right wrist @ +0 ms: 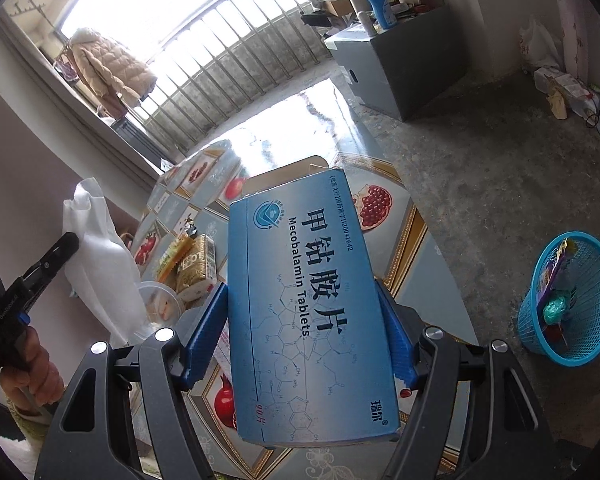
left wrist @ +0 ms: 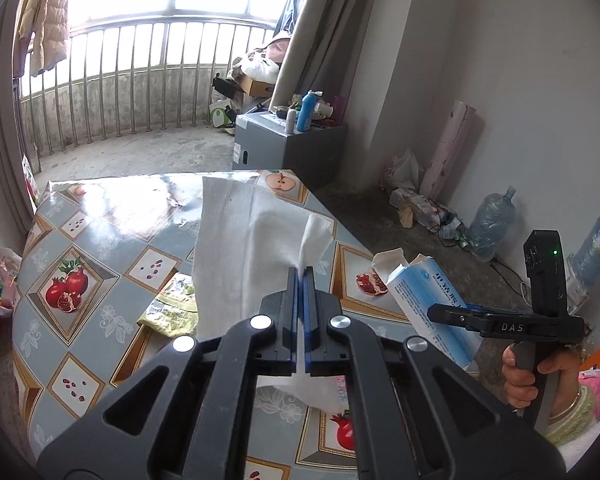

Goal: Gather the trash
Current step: 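Carry the white tissue and blue tablets box over the blue wastebasket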

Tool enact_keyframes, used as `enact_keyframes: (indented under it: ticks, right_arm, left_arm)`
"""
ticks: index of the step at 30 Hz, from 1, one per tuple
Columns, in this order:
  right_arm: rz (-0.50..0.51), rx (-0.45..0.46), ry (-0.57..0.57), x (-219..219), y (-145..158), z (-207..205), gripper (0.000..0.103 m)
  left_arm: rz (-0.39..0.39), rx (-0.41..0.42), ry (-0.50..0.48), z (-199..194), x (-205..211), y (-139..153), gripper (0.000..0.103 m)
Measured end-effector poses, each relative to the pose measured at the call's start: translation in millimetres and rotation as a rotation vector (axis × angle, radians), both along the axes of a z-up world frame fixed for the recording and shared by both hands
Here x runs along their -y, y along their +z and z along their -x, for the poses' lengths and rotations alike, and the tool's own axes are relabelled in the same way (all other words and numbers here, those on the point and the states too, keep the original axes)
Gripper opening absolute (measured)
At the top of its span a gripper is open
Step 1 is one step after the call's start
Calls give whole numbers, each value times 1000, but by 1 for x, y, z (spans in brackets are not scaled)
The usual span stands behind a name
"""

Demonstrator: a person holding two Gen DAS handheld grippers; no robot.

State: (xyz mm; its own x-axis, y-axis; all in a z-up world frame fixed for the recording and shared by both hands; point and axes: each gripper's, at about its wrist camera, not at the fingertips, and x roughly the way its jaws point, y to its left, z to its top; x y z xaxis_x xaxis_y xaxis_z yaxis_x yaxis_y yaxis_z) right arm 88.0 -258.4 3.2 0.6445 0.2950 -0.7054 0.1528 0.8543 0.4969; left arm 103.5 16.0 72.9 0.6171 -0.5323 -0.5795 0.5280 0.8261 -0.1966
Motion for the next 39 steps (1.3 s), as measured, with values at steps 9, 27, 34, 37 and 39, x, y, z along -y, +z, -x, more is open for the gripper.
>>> enact_keyframes:
  ticks: [9,27,34,37,39]
  right_arm:
    - [-79,89,-106,36,13,44,69]
    - [-111,99,-763,216,-19,200,69]
    - [-227,6,-909,255,-88,206,69]
    - [-295,-24,-953,272,-122,200,69]
    - [-328,-33,-973,284,-140,195,70]
  left_arm:
    - [47,54,-115,24,38,27,0]
    - [18,-106,-592,33,267,-16,0]
    - [-75,-279,-764,32,376,-78,0]
    - [-136,-317,-811,39,419,-103,0]
    - [-161,-321,-834,41,444,-115,1]
